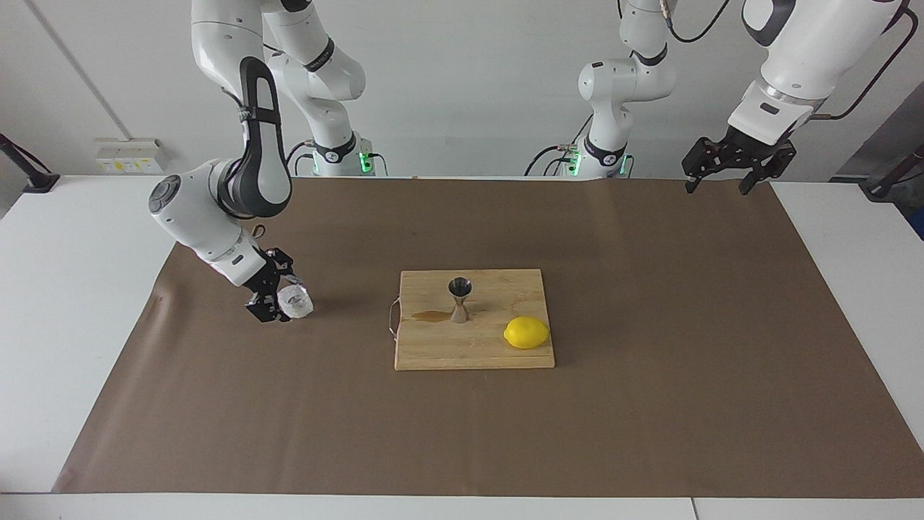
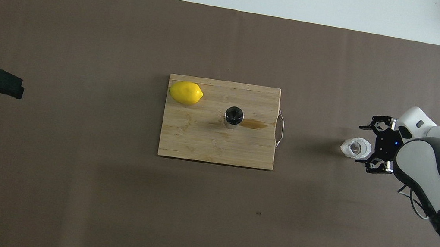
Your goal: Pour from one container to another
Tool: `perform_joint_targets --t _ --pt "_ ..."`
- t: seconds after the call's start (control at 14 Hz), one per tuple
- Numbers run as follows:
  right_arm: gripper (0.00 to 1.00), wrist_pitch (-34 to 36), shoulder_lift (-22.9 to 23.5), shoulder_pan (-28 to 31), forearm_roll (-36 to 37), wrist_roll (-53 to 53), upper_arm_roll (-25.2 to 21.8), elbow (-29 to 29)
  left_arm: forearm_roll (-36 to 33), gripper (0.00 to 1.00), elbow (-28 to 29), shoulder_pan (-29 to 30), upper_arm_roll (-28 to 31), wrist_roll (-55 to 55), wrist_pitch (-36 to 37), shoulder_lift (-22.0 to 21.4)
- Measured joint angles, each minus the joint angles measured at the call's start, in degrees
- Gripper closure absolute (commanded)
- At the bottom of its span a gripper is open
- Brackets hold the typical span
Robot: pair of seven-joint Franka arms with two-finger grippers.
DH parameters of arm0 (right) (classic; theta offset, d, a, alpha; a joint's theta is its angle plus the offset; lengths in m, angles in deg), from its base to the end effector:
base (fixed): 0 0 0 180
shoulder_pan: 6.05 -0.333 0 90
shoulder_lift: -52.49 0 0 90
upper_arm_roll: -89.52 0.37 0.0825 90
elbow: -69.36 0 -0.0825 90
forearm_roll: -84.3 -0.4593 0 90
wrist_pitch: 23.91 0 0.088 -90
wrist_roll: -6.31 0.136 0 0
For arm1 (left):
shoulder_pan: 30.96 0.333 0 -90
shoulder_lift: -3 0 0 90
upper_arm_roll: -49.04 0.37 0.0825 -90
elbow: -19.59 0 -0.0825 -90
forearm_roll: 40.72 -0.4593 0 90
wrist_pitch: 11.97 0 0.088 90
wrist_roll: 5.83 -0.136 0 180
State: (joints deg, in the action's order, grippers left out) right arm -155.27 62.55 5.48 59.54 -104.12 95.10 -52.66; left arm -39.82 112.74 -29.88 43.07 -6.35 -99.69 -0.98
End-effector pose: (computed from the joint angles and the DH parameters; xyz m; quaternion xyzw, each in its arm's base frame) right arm 0.6296 -0.0475 0.3031 -0.7105 -0.6833 -0.1395 0.0946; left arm 0.5968 -0.0555 0.6586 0.9988 -0.0472 -0.0130 0.0038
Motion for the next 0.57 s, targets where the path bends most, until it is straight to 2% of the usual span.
perform_joint_targets --t 0.29,0.57 --pt "0.0 2.2 -6.2 -0.7 0.2 4.3 0.1 0.1 0.0 0.0 0.0 0.0 0.0 0.0 0.0 0.0" --pt "0.0 4.0 -11.4 -2.8 9.1 21.6 0.2 0.1 0.0 0.0 0.0 0.0 0.0 0.0 0.0 0.0"
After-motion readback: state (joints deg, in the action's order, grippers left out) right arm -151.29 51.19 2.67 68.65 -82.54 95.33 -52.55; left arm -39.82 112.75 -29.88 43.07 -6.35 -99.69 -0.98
